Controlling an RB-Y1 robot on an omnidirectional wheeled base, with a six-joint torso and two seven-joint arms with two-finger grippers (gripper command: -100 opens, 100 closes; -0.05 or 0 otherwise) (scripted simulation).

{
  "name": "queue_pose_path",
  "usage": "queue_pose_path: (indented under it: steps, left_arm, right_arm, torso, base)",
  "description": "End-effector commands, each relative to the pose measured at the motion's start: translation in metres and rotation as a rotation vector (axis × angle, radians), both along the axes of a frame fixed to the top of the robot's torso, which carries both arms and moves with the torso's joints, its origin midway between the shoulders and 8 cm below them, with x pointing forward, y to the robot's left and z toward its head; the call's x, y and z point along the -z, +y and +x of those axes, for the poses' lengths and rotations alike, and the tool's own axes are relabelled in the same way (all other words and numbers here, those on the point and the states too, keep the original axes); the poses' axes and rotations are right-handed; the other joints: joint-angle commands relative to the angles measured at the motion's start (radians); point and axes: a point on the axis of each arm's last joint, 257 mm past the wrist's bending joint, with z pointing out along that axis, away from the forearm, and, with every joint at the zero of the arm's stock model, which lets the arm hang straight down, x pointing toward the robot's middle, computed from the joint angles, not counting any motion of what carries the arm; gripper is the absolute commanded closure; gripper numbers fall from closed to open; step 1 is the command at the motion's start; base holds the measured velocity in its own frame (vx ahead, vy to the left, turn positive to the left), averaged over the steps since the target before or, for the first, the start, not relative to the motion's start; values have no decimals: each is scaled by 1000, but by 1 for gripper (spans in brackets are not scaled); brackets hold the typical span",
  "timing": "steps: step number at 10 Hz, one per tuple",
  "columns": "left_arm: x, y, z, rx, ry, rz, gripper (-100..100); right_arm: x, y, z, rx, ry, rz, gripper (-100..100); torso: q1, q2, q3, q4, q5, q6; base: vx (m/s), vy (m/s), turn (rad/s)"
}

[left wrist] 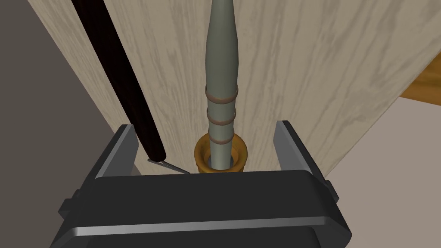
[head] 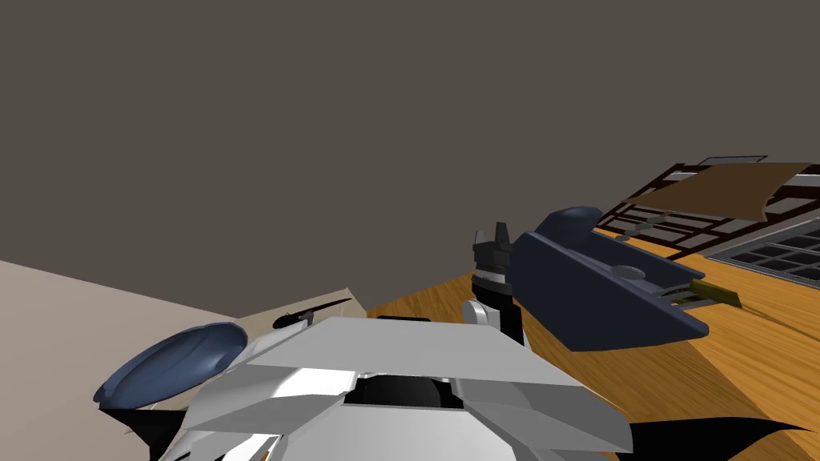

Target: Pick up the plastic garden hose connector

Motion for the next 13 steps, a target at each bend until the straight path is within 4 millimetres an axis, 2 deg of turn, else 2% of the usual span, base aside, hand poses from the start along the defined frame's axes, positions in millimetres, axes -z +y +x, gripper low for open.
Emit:
queue_pose_path:
  steps: [1,3,4,8,9,10,13]
  left_arm:
    - [7,-4,-1,3,-3,2,-100]
    - [9,-4,-1,3,-1,1,-100]
    - [9,-4,-1,3,-3,2,100]
    - [9,-4,0,5,-4,3,100]
    - [9,-4,0,5,-4,2,0]
    - [3,-2,0,1,-2,2,100]
    - [-4,1,0,0,-4,2,100]
  right_arm:
    - [0,0,0,0,0,0,0]
    - [0,0,0,0,0,0,0]
    - [0,0,0,0,0,0,0]
    - [0,0,0,0,0,0,0]
    - [0,0,0,0,0,0,0]
    - [0,0,0,0,0,0,0]
    - [0,0,0,0,0,0,0]
  torso:
    - [0,0,0,0,0,0]
    - [1,0,0,0,0,0]
    - [0,1,0,0,0,0]
    - [-2,1,1,0,-1,-1]
    - [-2,1,1,0,-1,-1]
    - [-2,1,1,0,-1,-1]
    - [-6,3,2,0,-2,-1]
  base:
    - [25,48,14]
    - [17,37,5]
    - [0,0,0]
    - [1,0,-4]
    - [0,0,0]
    - [-15,-31,-14]
    - [-19,-39,-8]
